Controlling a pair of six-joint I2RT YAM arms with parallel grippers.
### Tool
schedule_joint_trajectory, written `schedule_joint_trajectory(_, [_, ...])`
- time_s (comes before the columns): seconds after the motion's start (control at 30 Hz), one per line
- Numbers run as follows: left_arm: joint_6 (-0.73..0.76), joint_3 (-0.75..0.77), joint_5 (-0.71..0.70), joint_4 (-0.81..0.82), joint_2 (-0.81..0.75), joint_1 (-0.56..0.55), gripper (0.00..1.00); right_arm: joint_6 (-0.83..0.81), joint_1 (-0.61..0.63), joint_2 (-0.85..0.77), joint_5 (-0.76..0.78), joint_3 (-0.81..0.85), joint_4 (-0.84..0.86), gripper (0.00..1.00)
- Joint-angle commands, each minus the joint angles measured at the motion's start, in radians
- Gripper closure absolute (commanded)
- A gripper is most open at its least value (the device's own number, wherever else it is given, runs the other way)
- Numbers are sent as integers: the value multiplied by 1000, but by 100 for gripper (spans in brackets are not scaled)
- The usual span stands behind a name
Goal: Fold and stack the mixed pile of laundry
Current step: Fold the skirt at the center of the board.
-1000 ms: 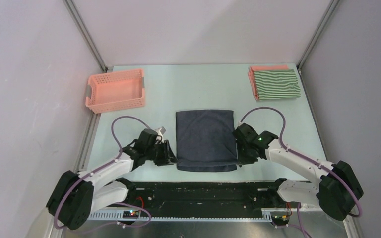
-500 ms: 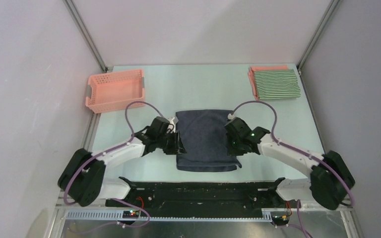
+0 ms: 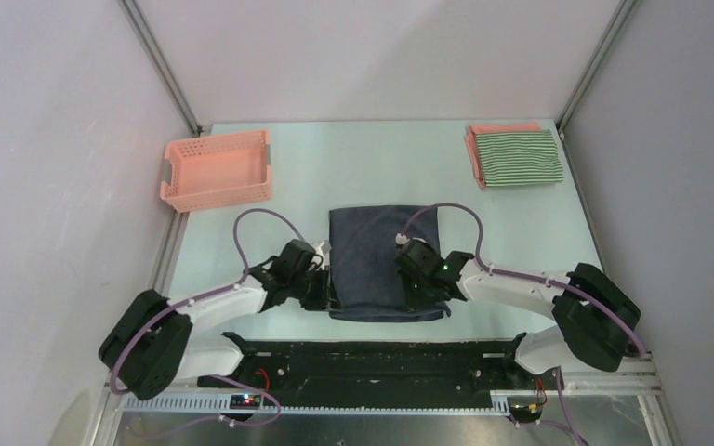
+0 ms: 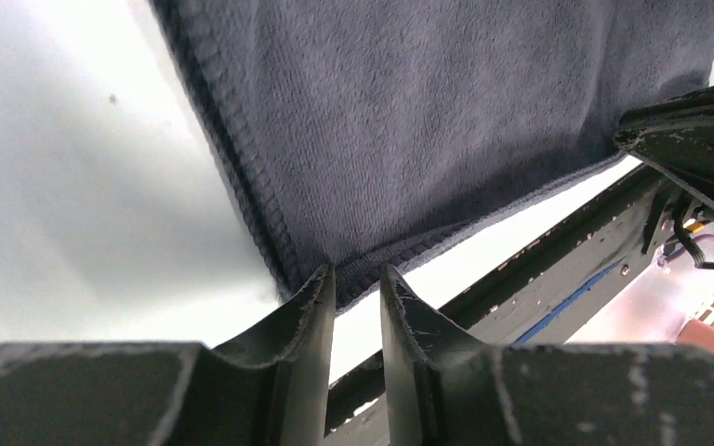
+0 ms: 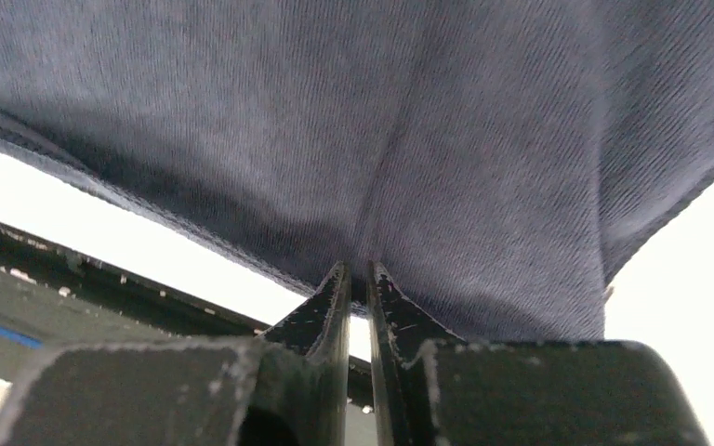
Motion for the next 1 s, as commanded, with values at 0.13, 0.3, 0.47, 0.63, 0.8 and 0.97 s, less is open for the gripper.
schedule_joint_trajectory(0.13, [-56,-107,-66,-8,-210,-15,72,105,84,-109,36,-78,2,85])
schedule_joint_trajectory(0.3, [-65,-103,-105,-51,-277,-15,72,119,97,-187,64,-79,-18,85])
schedule_joint_trajectory(0.47, [-71,-83,-161,-79,-300,-16,69,107,76,-220,132,-86,-48,85])
schedule_joint_trajectory(0.63, [-83,-81,-170,-79,-351,-17,66,131,67,-213,171,-152,-32,85])
schedule_joint_trajectory(0.8, [-104,-45,-168,-76,-373,-23,65,161,77,-193,153,-197,19,86])
schedule_joint_trajectory(0.97, [-71,-22,-144,-55,-328,-28,64,154,82,-244,138,-192,19,86])
